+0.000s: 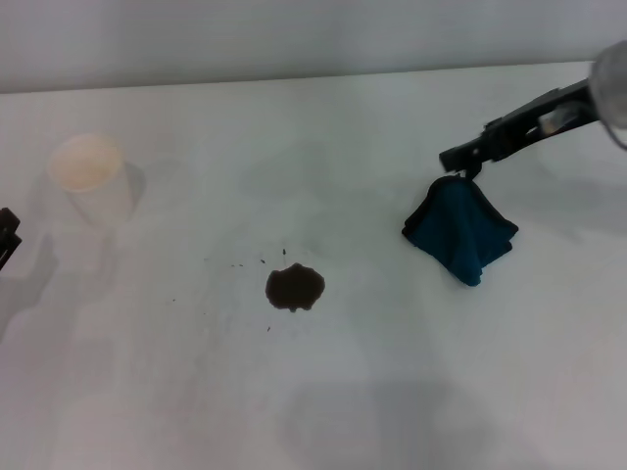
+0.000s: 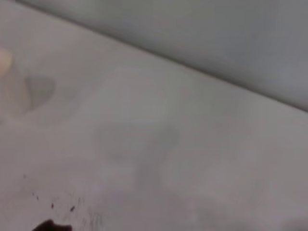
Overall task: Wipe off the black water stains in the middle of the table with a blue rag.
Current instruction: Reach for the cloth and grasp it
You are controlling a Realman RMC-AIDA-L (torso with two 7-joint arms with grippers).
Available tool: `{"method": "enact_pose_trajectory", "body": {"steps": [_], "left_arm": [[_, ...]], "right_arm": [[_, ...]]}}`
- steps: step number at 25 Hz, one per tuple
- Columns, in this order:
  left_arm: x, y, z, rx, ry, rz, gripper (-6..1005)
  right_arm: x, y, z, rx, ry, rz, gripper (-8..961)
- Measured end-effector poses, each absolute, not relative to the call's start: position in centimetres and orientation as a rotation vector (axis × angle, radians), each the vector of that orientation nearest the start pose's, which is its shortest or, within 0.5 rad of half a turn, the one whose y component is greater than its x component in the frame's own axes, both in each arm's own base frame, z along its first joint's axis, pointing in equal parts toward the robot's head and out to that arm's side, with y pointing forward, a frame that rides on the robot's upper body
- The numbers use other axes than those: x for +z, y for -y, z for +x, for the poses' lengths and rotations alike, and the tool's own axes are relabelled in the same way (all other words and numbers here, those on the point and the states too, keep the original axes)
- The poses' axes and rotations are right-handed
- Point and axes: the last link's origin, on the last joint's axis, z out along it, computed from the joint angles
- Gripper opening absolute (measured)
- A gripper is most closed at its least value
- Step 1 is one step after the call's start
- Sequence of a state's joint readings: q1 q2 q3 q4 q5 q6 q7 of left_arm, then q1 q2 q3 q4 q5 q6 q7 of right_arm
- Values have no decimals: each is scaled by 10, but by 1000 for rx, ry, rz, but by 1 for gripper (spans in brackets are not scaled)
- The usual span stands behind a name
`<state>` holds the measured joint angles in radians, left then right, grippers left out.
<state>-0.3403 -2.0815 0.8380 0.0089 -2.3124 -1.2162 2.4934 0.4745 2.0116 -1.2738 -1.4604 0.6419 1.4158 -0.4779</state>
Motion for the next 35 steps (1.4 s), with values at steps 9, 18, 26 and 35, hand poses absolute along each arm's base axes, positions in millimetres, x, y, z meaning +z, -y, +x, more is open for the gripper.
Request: {"method": "enact_pose_trajectory", "body": {"steps": [9, 18, 26, 35], "left_arm": [[-21, -281, -373, -810, 939, -1647, 887], [-19, -284, -373, -819, 939, -1625, 888], [-19, -284, -372, -821, 938, -1626, 888], [-19, -285, -372, -821, 937, -1627, 887]], "right_arm": [[27, -370, 188, -287, -1037, -2287, 821], [-1, -372, 217, -340, -1130, -2252, 803], [-11, -375, 245, -379, -1197, -2195, 786], [-18, -372, 250, -415, -1171, -2199, 768]]}}
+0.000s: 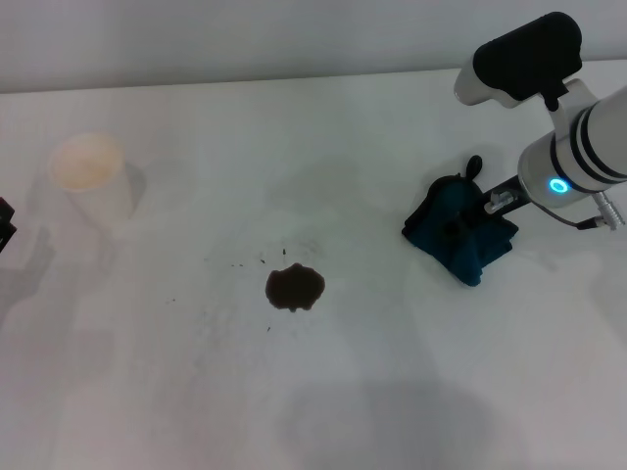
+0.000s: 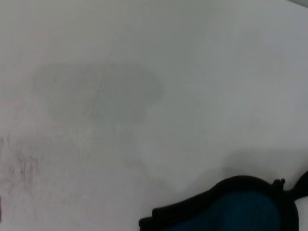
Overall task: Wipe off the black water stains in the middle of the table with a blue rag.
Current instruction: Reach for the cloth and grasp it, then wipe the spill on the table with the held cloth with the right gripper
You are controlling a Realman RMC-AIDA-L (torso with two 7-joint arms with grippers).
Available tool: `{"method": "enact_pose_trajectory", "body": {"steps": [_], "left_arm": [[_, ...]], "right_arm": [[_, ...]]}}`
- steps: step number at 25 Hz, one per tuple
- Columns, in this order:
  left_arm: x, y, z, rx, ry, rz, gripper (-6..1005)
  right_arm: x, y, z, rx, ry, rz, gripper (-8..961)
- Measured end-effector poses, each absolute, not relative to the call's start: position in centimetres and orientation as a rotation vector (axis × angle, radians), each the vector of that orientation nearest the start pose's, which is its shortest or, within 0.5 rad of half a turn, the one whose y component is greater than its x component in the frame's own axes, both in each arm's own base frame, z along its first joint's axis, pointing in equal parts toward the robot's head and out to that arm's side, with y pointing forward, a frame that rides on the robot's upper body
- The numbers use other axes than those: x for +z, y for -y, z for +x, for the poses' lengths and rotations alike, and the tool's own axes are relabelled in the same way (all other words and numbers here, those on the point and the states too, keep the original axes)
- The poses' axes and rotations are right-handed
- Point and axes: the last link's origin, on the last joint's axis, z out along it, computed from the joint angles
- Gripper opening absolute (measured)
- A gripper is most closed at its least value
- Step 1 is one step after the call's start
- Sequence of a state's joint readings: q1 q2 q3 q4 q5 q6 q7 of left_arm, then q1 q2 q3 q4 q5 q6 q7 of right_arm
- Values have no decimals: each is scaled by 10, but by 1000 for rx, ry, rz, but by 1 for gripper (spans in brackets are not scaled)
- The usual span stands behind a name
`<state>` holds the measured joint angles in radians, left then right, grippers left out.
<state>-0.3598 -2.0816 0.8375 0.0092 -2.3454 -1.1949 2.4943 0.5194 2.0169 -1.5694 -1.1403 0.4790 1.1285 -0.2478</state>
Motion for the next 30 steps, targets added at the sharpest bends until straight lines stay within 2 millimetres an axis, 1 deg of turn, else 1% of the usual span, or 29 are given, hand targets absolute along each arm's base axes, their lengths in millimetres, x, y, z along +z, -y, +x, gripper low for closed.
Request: {"method": "enact_pose_trajectory", "body": {"steps": [6, 14, 22, 27, 30], "left_arm": [[-18, -285, -372, -821, 937, -1626, 887], [-18, -284, -373, -819, 936, -1626, 888], [-18, -284, -373, -822, 936, -1623, 887], [-17, -282, -374, -826, 937, -1620, 888], [-17, -281, -374, -827, 940, -1614, 888]], "right_arm": [[-21, -372, 254, -434, -1179, -2200, 530], [-27, -371, 254, -471, -1134, -2212, 486], [-26, -370, 255, -475, -1133, -2210, 430], [-24, -370, 256, -476, -1129, -2209, 274], [-22, -372, 252, -459, -1100, -2221, 224]]}}
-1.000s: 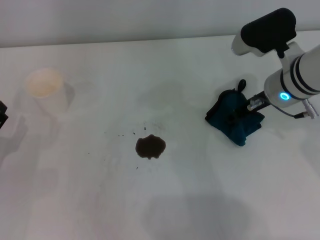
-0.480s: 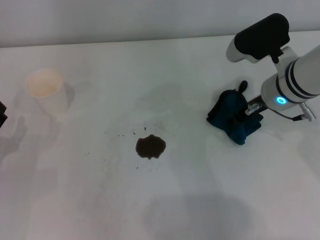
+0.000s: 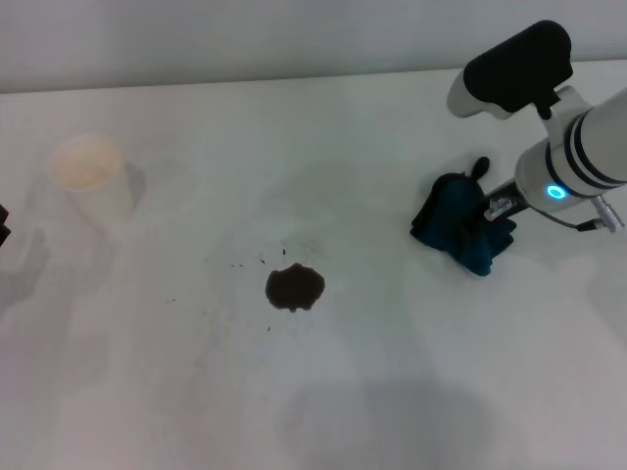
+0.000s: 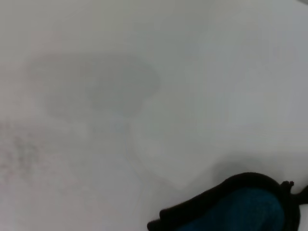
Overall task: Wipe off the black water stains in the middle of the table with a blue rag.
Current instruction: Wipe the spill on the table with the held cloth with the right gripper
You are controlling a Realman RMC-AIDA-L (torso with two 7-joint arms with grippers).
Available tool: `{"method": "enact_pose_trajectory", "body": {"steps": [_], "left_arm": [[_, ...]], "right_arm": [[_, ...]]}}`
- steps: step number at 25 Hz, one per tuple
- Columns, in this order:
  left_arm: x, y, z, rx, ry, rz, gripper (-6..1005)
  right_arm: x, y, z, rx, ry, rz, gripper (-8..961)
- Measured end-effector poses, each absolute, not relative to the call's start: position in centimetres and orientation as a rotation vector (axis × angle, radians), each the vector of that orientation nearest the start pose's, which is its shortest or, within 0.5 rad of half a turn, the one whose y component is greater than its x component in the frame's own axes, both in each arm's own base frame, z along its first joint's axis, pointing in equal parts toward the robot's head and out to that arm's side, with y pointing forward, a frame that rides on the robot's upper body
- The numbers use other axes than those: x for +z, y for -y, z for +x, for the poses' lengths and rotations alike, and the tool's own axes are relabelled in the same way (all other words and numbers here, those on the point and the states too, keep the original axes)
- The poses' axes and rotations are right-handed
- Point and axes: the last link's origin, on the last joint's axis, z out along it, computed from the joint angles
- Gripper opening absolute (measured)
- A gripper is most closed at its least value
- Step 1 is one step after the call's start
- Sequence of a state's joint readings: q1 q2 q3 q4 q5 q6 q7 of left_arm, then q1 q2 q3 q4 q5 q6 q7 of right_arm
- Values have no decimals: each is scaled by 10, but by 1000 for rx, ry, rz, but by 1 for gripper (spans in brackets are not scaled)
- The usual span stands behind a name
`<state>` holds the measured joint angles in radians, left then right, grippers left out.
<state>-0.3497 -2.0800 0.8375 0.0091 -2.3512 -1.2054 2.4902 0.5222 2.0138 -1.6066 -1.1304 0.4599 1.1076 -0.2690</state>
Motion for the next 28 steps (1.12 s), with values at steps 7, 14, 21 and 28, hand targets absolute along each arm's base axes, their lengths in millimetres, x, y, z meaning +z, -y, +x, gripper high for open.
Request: {"method": "enact_pose_trajectory", "body": {"steps": [7, 14, 21, 28], "left_arm": [[-16, -281, -374, -835, 944, -1607, 887], [-16, -287, -369, -851, 933, -1615, 887], [-16, -296, -359, -904, 925, -1622, 888], [-16, -297, -358, -918, 936, -1619, 888]], "right_arm": [[-36, -364, 208, -281, -961, -2486, 158], [-74, -347, 170, -108, -714, -2762, 111], [-115, -333, 186, -154, -553, -2812, 106], [-134, -334, 192, -121, -446, -2748, 104]]}}
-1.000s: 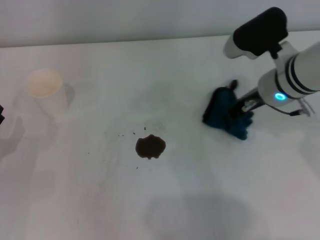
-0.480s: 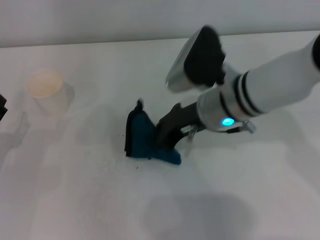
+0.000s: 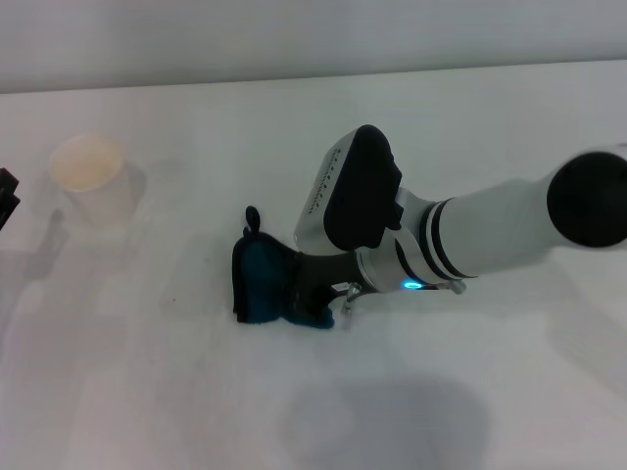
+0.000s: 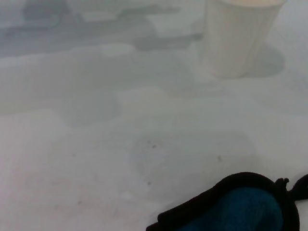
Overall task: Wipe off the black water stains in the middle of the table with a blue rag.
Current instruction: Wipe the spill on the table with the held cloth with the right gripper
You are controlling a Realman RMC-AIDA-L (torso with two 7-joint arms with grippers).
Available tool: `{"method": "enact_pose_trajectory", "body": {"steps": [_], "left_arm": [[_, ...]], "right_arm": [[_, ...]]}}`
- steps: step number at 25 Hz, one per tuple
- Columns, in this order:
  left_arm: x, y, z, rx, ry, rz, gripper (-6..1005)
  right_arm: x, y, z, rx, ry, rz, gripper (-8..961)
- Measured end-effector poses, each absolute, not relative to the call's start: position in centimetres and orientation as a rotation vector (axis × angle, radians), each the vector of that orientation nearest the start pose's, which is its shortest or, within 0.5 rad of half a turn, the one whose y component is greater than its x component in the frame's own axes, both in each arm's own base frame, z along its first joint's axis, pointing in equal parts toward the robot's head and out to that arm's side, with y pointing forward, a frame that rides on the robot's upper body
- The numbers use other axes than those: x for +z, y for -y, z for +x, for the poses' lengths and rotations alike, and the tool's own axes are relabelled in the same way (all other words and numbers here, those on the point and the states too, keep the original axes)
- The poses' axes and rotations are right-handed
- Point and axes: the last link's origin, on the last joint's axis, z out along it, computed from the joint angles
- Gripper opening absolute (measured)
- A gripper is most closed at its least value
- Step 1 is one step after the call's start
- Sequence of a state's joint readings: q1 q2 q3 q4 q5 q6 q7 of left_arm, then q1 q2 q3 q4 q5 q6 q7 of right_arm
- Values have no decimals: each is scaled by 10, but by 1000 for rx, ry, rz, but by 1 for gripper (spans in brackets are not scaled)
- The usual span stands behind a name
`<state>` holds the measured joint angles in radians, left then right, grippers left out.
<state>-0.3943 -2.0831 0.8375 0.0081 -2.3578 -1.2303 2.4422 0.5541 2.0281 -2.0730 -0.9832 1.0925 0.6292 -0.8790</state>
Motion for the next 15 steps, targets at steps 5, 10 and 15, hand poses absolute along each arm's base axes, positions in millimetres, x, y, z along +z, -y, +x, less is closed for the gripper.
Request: {"method": "enact_pose_trajectory", "body": {"steps": [5, 10, 15], "left_arm": [[-16, -297, -358, -925, 943, -1616, 888], [-14, -294, -359, -932, 939, -1611, 888], [-13, -292, -360, -932, 938, -1608, 887]], "right_arm": [[-133, -343, 197, -75, -429, -2662, 102], [-124, -359, 210, -45, -447, -2539, 101], [-117, -366, 214, -37, -479, -2507, 99]]}}
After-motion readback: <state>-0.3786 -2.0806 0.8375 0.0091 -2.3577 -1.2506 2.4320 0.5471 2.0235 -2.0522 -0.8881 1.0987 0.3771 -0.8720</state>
